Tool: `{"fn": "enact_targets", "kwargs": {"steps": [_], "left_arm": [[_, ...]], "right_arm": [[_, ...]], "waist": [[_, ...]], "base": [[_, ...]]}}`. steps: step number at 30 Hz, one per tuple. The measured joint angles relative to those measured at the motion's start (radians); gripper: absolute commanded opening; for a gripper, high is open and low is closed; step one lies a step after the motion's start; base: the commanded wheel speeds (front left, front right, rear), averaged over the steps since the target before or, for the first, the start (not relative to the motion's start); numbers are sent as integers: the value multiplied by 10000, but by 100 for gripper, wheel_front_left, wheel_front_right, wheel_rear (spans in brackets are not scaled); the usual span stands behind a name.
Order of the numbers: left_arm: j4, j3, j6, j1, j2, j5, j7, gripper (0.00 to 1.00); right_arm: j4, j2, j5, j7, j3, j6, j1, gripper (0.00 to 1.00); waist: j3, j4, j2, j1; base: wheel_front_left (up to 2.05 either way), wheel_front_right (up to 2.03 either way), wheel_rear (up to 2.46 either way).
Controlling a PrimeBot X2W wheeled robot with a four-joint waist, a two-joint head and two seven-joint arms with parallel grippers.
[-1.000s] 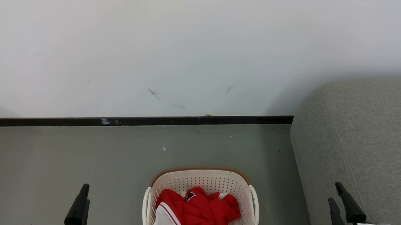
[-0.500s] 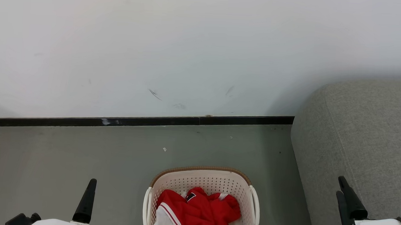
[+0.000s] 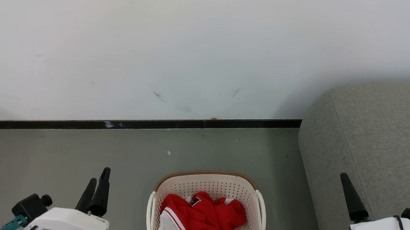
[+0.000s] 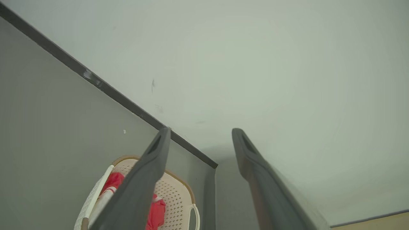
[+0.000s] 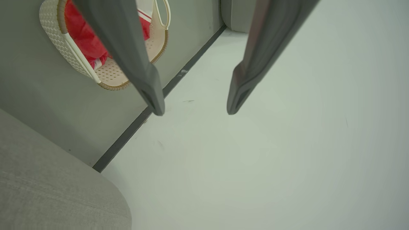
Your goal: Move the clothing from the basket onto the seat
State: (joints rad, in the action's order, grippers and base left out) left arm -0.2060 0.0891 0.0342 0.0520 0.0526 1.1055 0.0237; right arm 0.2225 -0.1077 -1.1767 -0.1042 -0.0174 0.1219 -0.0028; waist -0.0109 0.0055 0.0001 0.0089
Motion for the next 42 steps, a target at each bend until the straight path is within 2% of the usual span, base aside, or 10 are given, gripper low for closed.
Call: {"fn": "enact_targets", "kwargs": {"steps": [6, 23, 38, 42], "left_arm": [[284, 328, -303, 9, 132, -1321, 228, 100], [491, 1283, -1170, 0, 451, -4420, 823, 100], [612, 1891, -1795, -3, 537, -6669, 1361, 100], [663, 1914, -1981, -3, 500, -6966, 1465, 100]], "right_arm": [[-201, 82, 1498, -123, -15, 2, 61, 100], [-522, 337, 4989, -464, 104, 8, 397, 100], [-813, 454, 7823, -849, 267, 12, 447, 100], [-872, 483, 8374, -951, 288, 12, 453, 100]], "waist": [[7, -2, 0, -6], [110, -53, 0, -72], [154, -96, 0, -82], [154, -97, 0, -82]], "base": [[0, 0, 0], [0, 0, 0], [0, 0, 0], [0, 0, 0]]}}
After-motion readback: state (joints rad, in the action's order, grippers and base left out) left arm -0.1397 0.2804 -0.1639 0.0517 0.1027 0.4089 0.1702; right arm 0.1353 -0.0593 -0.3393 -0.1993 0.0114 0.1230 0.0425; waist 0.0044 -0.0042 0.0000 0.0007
